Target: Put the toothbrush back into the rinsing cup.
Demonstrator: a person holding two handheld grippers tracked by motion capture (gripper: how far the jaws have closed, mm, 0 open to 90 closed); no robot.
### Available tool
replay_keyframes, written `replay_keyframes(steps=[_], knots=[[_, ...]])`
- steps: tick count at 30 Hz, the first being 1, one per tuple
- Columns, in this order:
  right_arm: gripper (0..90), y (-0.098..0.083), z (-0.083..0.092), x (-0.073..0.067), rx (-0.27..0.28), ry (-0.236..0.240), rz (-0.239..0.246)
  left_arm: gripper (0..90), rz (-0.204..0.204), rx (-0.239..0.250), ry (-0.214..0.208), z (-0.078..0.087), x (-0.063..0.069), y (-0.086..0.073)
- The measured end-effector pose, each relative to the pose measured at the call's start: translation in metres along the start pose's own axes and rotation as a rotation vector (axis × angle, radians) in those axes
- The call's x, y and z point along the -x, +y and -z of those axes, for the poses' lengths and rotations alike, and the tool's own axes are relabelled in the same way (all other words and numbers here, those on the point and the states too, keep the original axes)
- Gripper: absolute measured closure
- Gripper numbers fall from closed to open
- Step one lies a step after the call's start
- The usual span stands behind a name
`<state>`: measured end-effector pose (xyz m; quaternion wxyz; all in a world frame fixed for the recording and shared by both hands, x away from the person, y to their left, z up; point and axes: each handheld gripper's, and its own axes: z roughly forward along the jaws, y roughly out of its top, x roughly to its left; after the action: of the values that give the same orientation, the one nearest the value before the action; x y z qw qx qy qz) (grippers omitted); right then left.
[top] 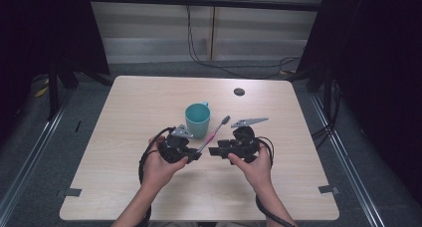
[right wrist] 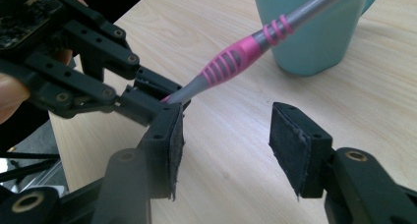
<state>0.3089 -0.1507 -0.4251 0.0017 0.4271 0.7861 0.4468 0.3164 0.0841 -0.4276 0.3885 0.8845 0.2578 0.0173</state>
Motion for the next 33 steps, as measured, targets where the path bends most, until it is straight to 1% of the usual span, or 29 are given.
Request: replay_keyframes(steps=[2,3,5,6,8,10,14,16,18,20,21,25,26,28,33], knots=[[47.2,-0.0003,-0.001,0.0,0.006,0.003,-0.009,81.1,-0.018,-0.009,0.0,-0.0007,0.0019,0.0014],[47.2,-0.0004,-0.0012,0.0,0.008,0.002,-0.008,81.1,-0.015,-0.007,0.001,-0.0012,0.0028,0.0015],[47.2,-0.0005,-0.0016,0.0008,0.011,0.001,-0.008,81.1,-0.023,-0.006,-0.003,-0.0022,0.0037,0.0023],[47.2,-0.0004,-0.0018,0.001,0.011,-0.001,-0.012,81.1,-0.018,-0.002,0.001,-0.0024,0.0044,0.0025],[47.9,0.0001,-0.0009,0.0022,0.012,-0.007,-0.009,81.1,-0.021,0.005,0.001,-0.0028,0.005,0.0031],[49.0,0.001,0.0014,0.0035,0.031,0.006,-0.022,81.1,-0.019,0.012,-0.003,-0.0036,0.0057,0.0036],[50.2,0.0029,0.0033,0.0038,0.043,0.006,-0.031,81.1,-0.023,0.018,-0.006,-0.0047,0.0075,0.0048],[55.0,0.0028,0.0039,0.0037,0.057,0.018,-0.034,81.0,-0.023,0.021,-0.006,-0.0052,0.0084,0.0052],[55.2,0.0027,0.0031,0.0033,0.058,0.024,-0.035,81.0,-0.022,0.021,-0.006,-0.0059,0.0094,0.0055],[58.4,0.0023,0.0018,0.0022,0.057,0.028,-0.034,81.0,-0.017,0.028,-0.005,-0.0062,0.0097,0.0053],[59.3,0.002,0.0014,0.002,0.061,0.031,-0.034,81.0,-0.014,0.034,-0.012,-0.0069,0.0098,0.0049],[65.7,0.0007,0.0001,0.0019,0.073,0.04,-0.035,80.9,-0.015,0.038,-0.01,-0.0084,0.0101,0.0037],[67.3,0.0005,0.0001,0.0018,0.075,0.044,-0.033,81.0,-0.009,0.04,-0.012,-0.0085,0.0102,0.0034],[69.0,0.0,0.0002,0.002,0.081,0.047,-0.036,81.0,-0.004,0.041,-0.009,-0.0083,0.0095,0.0029],[71.8,-0.0003,0.0011,0.0033,0.103,0.072,-0.051,80.9,0.0,0.052,-0.013,-0.0088,0.0099,0.0024]])
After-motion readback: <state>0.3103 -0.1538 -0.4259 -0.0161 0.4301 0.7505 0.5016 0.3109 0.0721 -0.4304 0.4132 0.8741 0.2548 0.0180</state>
